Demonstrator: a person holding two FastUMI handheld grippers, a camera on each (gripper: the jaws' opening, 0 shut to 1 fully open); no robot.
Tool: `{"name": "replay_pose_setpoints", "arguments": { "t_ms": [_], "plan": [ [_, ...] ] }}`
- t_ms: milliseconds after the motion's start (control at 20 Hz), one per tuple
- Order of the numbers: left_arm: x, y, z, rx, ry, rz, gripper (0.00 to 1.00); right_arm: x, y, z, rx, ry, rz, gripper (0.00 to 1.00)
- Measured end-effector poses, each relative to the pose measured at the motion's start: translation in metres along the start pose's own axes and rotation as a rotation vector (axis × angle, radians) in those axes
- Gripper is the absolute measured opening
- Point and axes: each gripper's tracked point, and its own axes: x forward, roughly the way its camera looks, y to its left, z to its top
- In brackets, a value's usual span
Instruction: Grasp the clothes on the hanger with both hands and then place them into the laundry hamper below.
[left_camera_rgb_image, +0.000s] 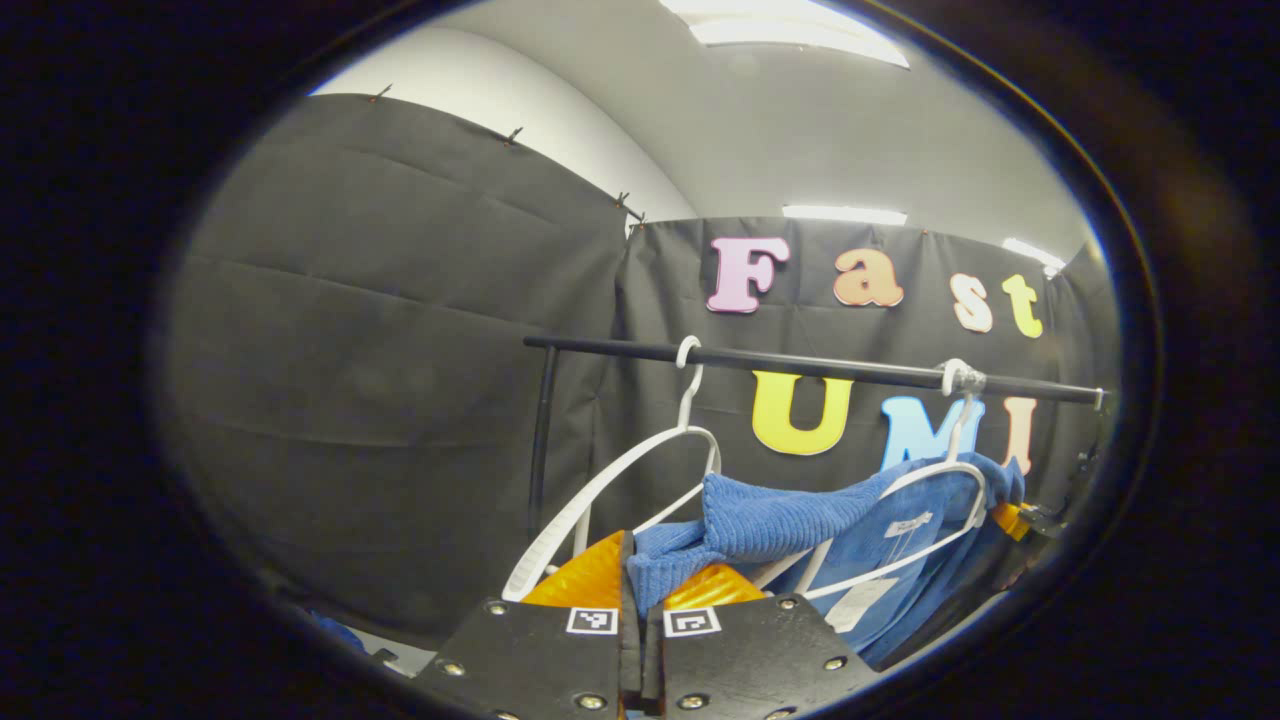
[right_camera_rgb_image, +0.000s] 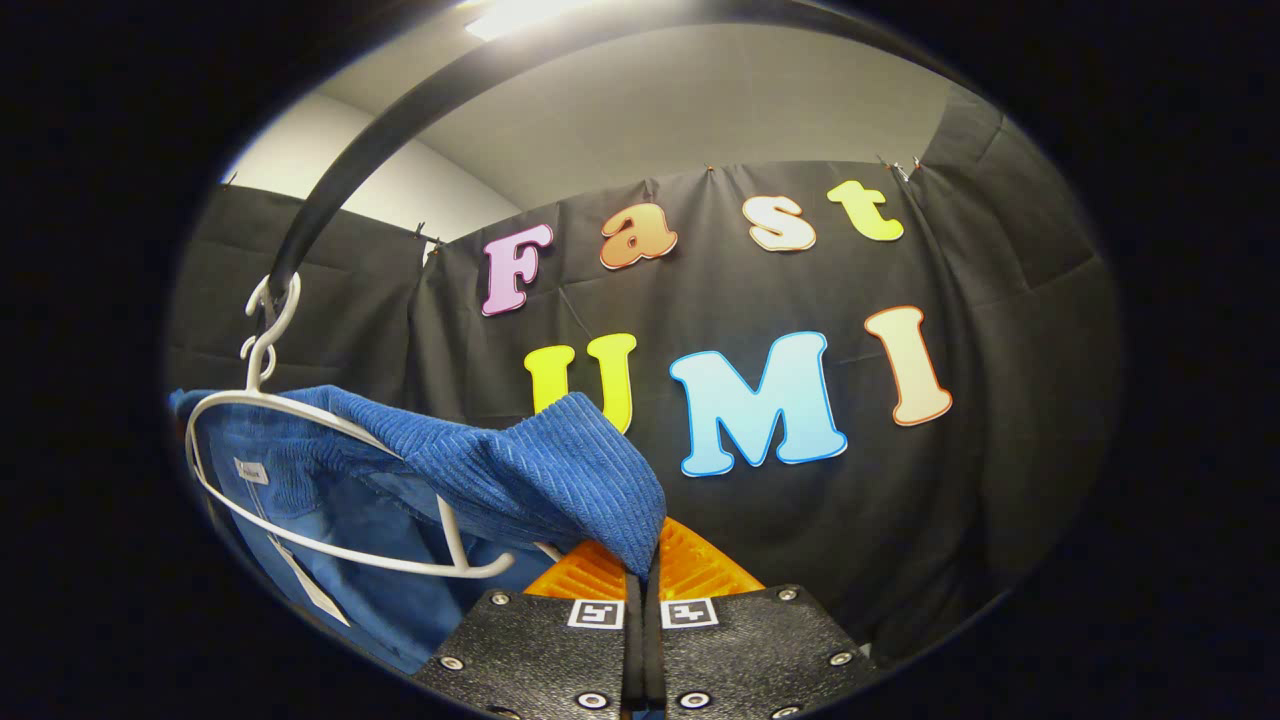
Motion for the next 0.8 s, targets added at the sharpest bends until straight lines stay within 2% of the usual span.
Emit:
{"name": "replay_pose_setpoints", "arguments": {
  "t_ms": [100, 300, 400, 600, 800],
  "plan": [
    [0.005, 0.002, 0.001, 0.012, -0.006, -0.007, 0.02, -0.003, -0.002, 0.003, -0.050, -0.024, -0.014, 0.00],
    [0.014, 0.003, 0.000, 0.048, 0.002, -0.067, 0.02, 0.000, -0.003, 0.011, -0.138, -0.092, -0.043, 0.00],
    [0.017, 0.007, 0.001, 0.026, -0.001, -0.088, 0.02, 0.000, -0.002, 0.020, -0.211, -0.139, -0.055, 0.00],
    [0.027, 0.014, 0.004, -0.080, 0.006, -0.111, 0.02, 0.018, -0.001, 0.027, -0.296, -0.196, -0.058, 0.01],
    [0.041, 0.023, -0.009, -0.055, 0.039, -0.105, 0.02, 0.029, 0.009, 0.020, -0.365, -0.204, -0.032, 0.00]
  ]
}}
